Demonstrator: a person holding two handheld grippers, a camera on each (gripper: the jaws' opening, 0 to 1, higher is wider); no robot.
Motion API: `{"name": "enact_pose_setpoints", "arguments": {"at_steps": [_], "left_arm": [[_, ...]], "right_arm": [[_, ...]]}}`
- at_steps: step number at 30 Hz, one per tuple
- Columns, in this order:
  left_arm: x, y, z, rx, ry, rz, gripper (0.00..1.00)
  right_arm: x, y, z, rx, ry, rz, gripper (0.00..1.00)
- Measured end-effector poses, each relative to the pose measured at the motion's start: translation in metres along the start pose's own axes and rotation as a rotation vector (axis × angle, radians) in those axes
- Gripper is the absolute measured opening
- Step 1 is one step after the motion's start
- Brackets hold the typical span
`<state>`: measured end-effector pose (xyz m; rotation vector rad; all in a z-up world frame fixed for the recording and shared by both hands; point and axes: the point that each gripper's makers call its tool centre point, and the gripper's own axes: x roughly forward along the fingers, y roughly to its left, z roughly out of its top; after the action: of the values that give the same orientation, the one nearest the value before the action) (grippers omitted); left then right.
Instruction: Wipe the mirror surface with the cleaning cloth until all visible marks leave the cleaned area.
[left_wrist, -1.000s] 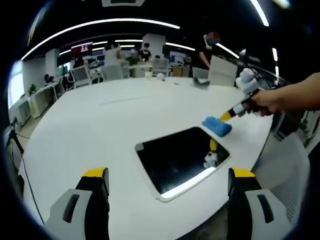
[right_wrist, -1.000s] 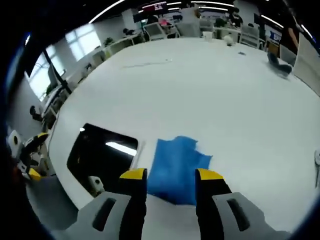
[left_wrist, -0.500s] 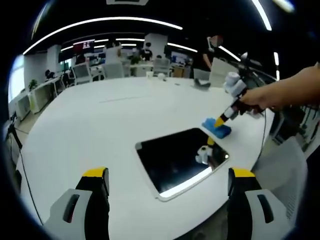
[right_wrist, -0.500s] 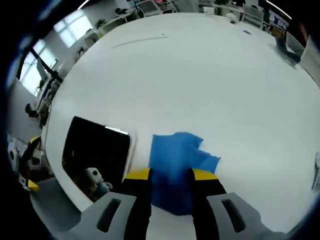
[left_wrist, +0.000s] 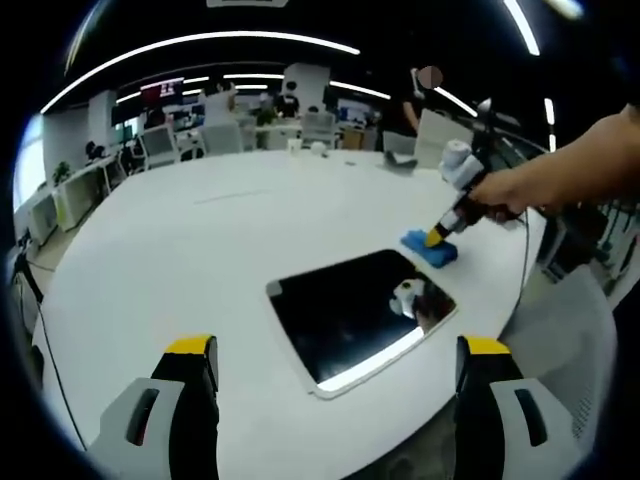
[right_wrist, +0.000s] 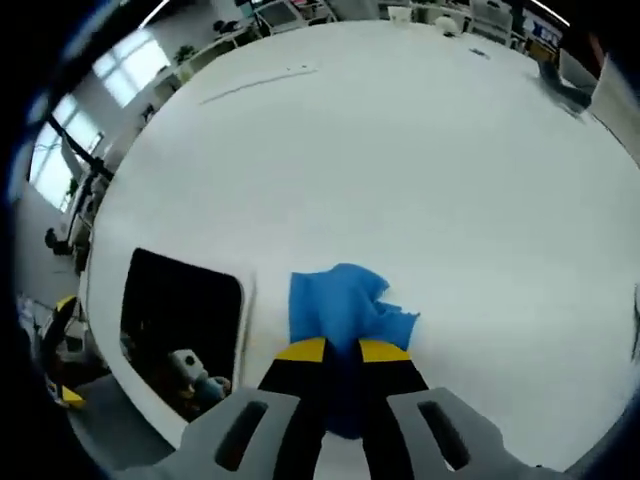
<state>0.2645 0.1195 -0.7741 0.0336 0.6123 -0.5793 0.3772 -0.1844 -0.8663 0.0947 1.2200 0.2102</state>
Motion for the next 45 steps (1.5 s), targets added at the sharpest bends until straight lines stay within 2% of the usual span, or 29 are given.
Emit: {"name": "enact_pose_setpoints", "arguments": {"at_steps": [2, 4, 6, 9, 14, 18, 20, 23, 33, 35, 37, 45], "left_arm": [[0.0, -0.001, -0.001, 0.005, 0.003, -0.002, 0.99], [0.0, -0.001, -0.002, 0.011, 0.01, -0.004, 0.99], [0.001, -0.003, -0.003, 0.014, 0.014, -0.009, 0.99], [0.0, -0.003, -0.002, 0.019, 0.012, -0.008, 0.99], [0.001, -0.003, -0.002, 0.017, 0.012, -0.01, 0.99], [0.001, -0.005, -0.003, 0.022, 0.013, -0.018, 0.99], [0.002, -0.005, -0.003, 0.024, 0.014, -0.021, 0.99], [0.002, -0.006, -0.003, 0.024, 0.013, -0.023, 0.99], [0.002, -0.006, -0.003, 0.028, 0.016, -0.028, 0.99], [0.002, -0.001, -0.004, 0.061, 0.021, -0.002, 0.99], [0.002, -0.003, -0.004, 0.033, 0.022, -0.015, 0.99], [0.002, -0.004, -0.005, 0.036, 0.024, -0.022, 0.99]], "right_arm": [[-0.002, 0.001, -0.001, 0.016, -0.004, 0.004, 0.05], [-0.003, 0.002, -0.003, 0.042, 0.024, 0.013, 0.05], [-0.01, 0.0, 0.003, 0.038, 0.014, 0.001, 0.05], [-0.017, 0.002, 0.01, 0.083, 0.016, 0.024, 0.04], [-0.03, 0.003, 0.016, 0.077, 0.025, 0.027, 0.04], [-0.034, 0.009, 0.011, 0.08, 0.053, 0.043, 0.05], [-0.035, 0.01, 0.011, 0.077, 0.046, 0.044, 0.05], [-0.035, 0.011, 0.011, 0.048, 0.041, 0.024, 0.05], [-0.025, 0.032, 0.011, 0.035, 0.051, 0.037, 0.05], [-0.021, 0.036, 0.011, 0.02, 0.051, 0.038, 0.05], [-0.017, 0.039, 0.012, 0.008, 0.047, 0.027, 0.05], [-0.007, 0.056, 0.015, 0.001, 0.04, 0.033, 0.04]]}}
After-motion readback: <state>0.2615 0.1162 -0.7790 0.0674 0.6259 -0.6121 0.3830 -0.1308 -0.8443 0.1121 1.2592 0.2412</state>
